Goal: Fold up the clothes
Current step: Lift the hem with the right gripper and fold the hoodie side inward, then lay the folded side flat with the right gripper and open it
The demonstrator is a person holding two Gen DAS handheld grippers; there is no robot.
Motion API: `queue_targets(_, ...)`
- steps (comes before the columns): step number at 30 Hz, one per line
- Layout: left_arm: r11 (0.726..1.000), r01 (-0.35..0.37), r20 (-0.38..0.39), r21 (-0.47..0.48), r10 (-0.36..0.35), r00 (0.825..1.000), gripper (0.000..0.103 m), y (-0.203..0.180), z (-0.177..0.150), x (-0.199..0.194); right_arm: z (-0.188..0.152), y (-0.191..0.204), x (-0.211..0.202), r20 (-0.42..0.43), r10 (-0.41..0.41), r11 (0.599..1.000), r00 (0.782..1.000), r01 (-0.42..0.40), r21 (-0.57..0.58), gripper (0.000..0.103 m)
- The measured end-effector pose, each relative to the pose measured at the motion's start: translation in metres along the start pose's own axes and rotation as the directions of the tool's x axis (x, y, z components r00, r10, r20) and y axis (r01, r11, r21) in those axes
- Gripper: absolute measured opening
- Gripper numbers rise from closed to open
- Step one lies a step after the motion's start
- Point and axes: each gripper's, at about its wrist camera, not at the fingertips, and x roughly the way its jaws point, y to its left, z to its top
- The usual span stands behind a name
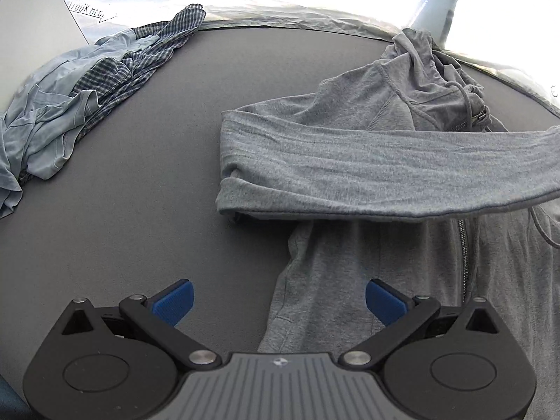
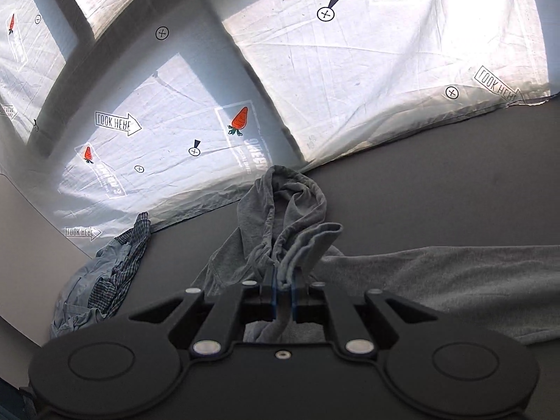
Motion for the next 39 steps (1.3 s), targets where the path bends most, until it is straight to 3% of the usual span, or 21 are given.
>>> queue_targets(7,0.989,-0.113,-0.059,-0.100,0.108,0.992,0.103,-0.009,-0.006,0.021,0.018,-0.071,0.008,0.027,-0.022,1.000,0.999,0.022,0.001,0.008)
queue_targets(13,0.974,-0.177,-0.081,-0.142,0.167,0.983,0.103,-0.004,0.000,0.029,0.026,-0.116,0.012,0.035,-0.112,0.993,0.993,0.111,0.035,0.007)
queue_targets(19,0.970,-0.175,-0.082,-0.167,0.164,0.983,0.103,0.003,0.002,0.030,0.016,-0.155,0.002,0.048,-0.243,0.966,0.969,0.237,0.104,0.007)
queue_targets(25,0.975,-0.205,-0.015,-0.090,0.204,0.979,0.103,-0.010,0.013,0.026,0.006,-0.191,-0.007,0.049,-0.363,0.921,0.930,0.350,0.171,0.007)
queue_targets(34,0.988,-0.076,0.102,-0.135,0.090,0.991,0.103,-0.016,0.052,0.004,-0.008,-0.203,-0.010,0.024,-0.429,0.879,0.903,0.411,0.241,0.007)
queue_targets(39,0.985,-0.149,0.086,-0.083,0.156,0.984,0.103,-0.024,0.067,0.027,-0.014,-0.212,-0.003,-0.022,-0.460,0.855,0.888,0.449,0.258,0.008)
